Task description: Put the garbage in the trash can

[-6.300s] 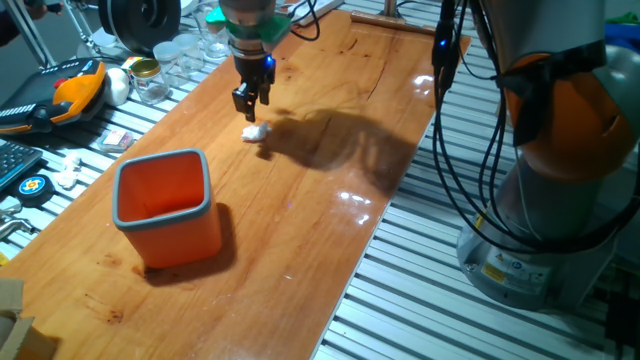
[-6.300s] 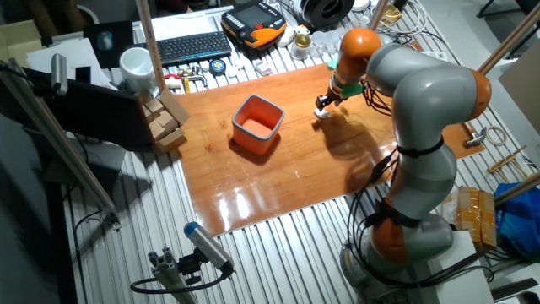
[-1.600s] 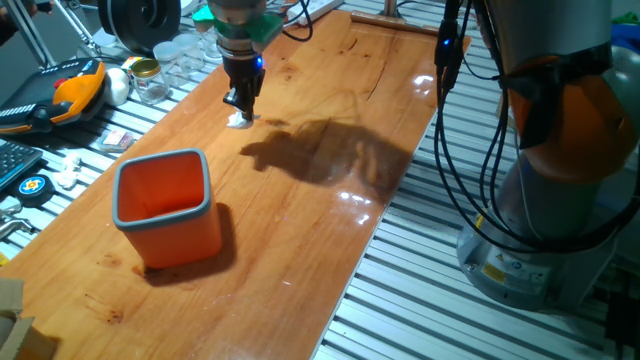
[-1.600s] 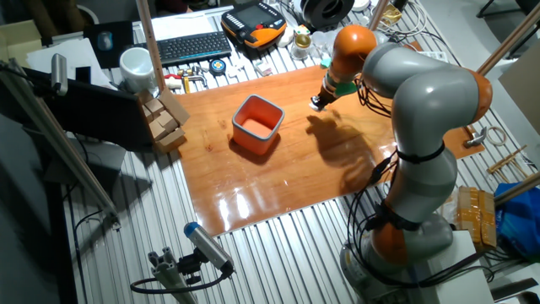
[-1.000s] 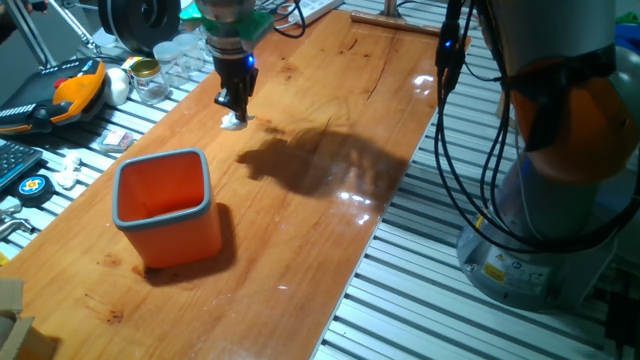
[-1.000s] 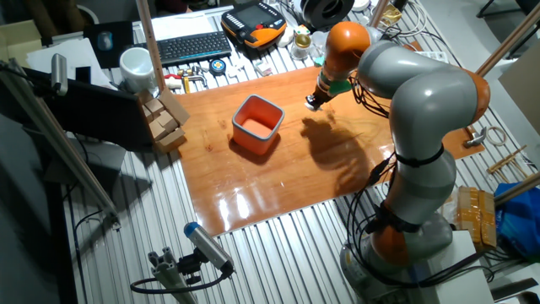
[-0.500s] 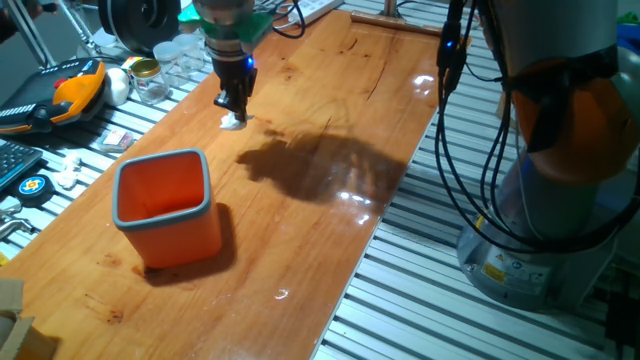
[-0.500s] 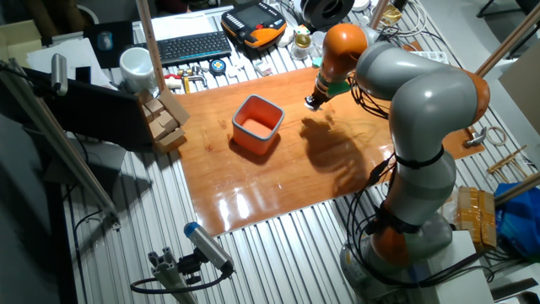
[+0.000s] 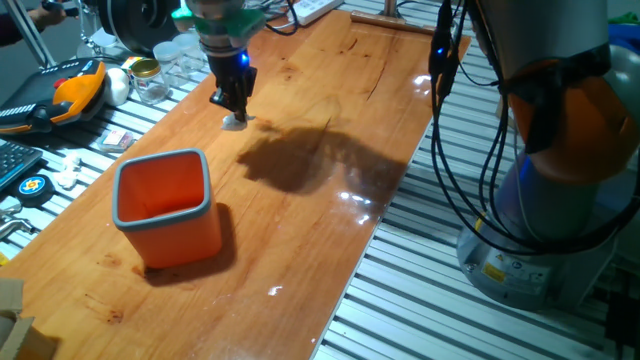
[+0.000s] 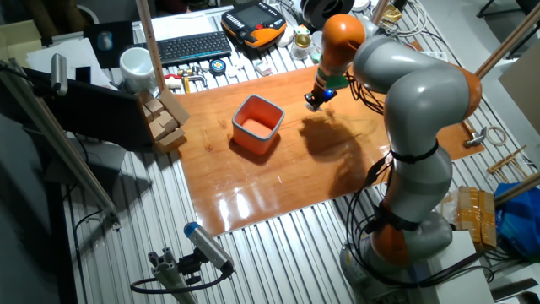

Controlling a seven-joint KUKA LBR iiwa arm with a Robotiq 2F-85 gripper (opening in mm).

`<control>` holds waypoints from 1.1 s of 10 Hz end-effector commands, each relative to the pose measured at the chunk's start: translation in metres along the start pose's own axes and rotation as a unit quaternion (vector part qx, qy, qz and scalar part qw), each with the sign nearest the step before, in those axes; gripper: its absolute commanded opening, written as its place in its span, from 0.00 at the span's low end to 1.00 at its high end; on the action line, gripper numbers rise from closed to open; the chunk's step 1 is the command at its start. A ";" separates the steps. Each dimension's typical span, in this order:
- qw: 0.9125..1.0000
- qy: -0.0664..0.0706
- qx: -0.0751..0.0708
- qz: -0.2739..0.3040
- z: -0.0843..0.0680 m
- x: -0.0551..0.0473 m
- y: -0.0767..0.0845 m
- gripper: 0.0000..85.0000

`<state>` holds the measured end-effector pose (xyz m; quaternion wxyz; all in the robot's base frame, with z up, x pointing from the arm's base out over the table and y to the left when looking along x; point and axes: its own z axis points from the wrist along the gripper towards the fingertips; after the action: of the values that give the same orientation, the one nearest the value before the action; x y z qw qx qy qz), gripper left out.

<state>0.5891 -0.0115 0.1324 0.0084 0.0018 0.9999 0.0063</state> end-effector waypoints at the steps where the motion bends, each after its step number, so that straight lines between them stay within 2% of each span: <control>1: 1.000 -0.005 0.002 -0.006 0.000 0.000 0.000 0.00; 2: 1.000 -0.006 -0.001 -0.005 0.000 0.000 0.000 0.00; 3: 1.000 -0.018 -0.004 -0.007 -0.009 -0.003 0.007 0.00; 4: 1.000 -0.020 -0.016 -0.004 -0.017 -0.003 0.012 0.00; 6: 0.999 -0.024 -0.021 -0.004 -0.031 -0.006 0.028 0.00; 8: 0.999 -0.028 -0.014 0.006 -0.050 -0.009 0.049 0.00; 11: 0.999 -0.031 -0.004 0.014 -0.072 -0.009 0.074 0.00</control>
<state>0.5970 0.0622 0.2064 0.0399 0.0155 0.9990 0.0094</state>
